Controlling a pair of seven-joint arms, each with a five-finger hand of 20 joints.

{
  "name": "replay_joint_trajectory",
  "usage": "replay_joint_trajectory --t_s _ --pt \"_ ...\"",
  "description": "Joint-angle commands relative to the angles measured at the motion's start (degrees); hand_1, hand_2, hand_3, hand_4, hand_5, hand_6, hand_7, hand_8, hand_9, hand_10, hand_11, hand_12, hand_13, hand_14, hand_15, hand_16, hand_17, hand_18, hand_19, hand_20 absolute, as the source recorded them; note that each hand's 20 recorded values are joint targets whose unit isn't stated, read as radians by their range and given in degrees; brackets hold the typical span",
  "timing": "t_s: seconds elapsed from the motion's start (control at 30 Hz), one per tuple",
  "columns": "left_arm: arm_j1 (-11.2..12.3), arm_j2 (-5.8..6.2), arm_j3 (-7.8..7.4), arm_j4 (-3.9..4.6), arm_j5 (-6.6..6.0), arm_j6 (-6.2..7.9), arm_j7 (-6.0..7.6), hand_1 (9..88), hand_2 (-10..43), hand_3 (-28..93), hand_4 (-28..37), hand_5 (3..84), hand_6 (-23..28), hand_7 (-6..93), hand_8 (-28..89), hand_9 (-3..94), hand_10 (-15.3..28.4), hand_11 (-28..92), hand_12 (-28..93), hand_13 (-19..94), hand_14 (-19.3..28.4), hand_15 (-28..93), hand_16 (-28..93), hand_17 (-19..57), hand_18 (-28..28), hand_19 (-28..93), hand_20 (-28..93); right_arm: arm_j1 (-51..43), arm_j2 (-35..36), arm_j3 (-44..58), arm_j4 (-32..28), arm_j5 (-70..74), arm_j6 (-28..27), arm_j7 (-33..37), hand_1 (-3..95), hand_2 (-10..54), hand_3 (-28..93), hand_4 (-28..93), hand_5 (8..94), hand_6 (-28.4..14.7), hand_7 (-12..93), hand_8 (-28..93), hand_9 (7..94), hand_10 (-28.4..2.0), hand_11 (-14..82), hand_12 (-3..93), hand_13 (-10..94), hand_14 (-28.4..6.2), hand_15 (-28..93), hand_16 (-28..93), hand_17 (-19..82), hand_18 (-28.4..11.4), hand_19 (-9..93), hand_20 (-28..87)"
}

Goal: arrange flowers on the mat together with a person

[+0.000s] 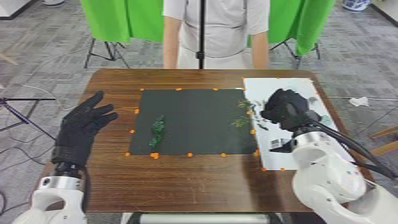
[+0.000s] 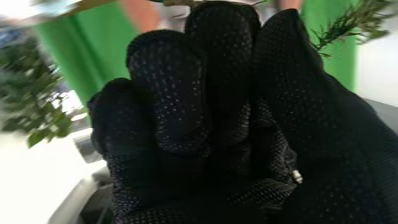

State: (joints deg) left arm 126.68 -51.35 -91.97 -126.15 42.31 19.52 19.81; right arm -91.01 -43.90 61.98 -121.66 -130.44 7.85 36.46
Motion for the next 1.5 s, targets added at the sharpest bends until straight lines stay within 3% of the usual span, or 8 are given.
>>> replay_joint_trajectory --t_s 0.03,0.5,1.0,1.1,1.37,1.5 --pt "0.28 -0.27 -0.15 -0.38 0.14 0.65 -0.65 26.2 6.7 77 -24.5 39.7 9.3 9.2 -7 38.8 20.9 27 10 29 28.3 54 -9 -7.4 26.6 53 20 19.63 -15.45 -19.93 8.89 -2.02 -4.23 0.85 58.4 -9.5 61 -25 85.6 -0.2 20 6 91.2 -10.1 33.9 21.1 86 -7.4 56 20 58 -13.7 93 16" --pt "-1.3 -1.1 0.1 -0.15 1.15 -0.54 -2.93 26.9 7.3 76 -23.0 41.2 11.6 6.8 -6 38.5 25.1 21 12 28 28.4 49 -8 -8.5 26.9 52 22 22.85 -25.06 -28.09 19.93 -9.96 -12.56 9.94 57.4 -9.5 57 -21 84.7 1.1 24 5 91.7 -8.7 38.6 20.2 88 -6.8 58 19 60 -14.3 93 20" --pt "-1.65 -0.61 0.51 0.03 1.02 -0.75 -2.99 26.7 7.4 77 -23.6 41.0 11.7 7.4 -6 38.5 25.8 18 14 27 28.4 44 -4 -9.1 27.1 50 25 19.43 -28.08 -27.25 19.63 -8.68 -20.36 13.08 56.2 -8.2 57 -21 86.7 0.3 20 4 93.6 -8.3 40.6 18.9 92 -6.1 55 20 65 -13.3 93 19" --pt "-1.81 -0.86 0.72 0.06 1.3 -1.04 -3.66 26.7 7.4 77 -23.7 41.0 11.5 7.7 -6 38.5 25.8 19 14 27 28.4 43 -4 -9.1 27.1 50 25 18.7 -28.77 -26.79 19.26 -8.28 -21.76 12.88 55.4 -7.7 57 -21 86.3 0.7 18 3 93.7 -8.2 41.0 18.8 93 -5.9 54 21 65 -13.3 93 20" --pt "-1.81 -1.18 0.49 0.0 1.75 -1.42 -4.54 26.7 7.5 77 -24.0 41.1 11.6 8.2 -6 38.5 26.8 18 14 26 28.4 43 -4 -9.2 27.2 50 26 17.53 -29.45 -26.37 17.79 -7.37 -22.31 12.15 55.0 -6.4 52 -20 84.9 0.7 16 2 93.7 -8.1 41.3 18.3 93 -5.6 53 21 66 -12.9 93 19" --pt "-1.48 -1.1 0.51 -0.09 1.67 -1.31 -4.34 26.7 7.6 77 -23.9 41.4 11.9 8.2 -6 38.8 27.8 18 14 26 28.4 42 -4 -9.5 27.3 50 26 17.08 -29.76 -26.45 16.87 -7.46 -22.45 11.91 56.4 -5.0 46 -18 84.7 0.7 15 2 93.7 -8.0 41.8 17.7 94 -5.5 53 21 66 -12.8 93 19"
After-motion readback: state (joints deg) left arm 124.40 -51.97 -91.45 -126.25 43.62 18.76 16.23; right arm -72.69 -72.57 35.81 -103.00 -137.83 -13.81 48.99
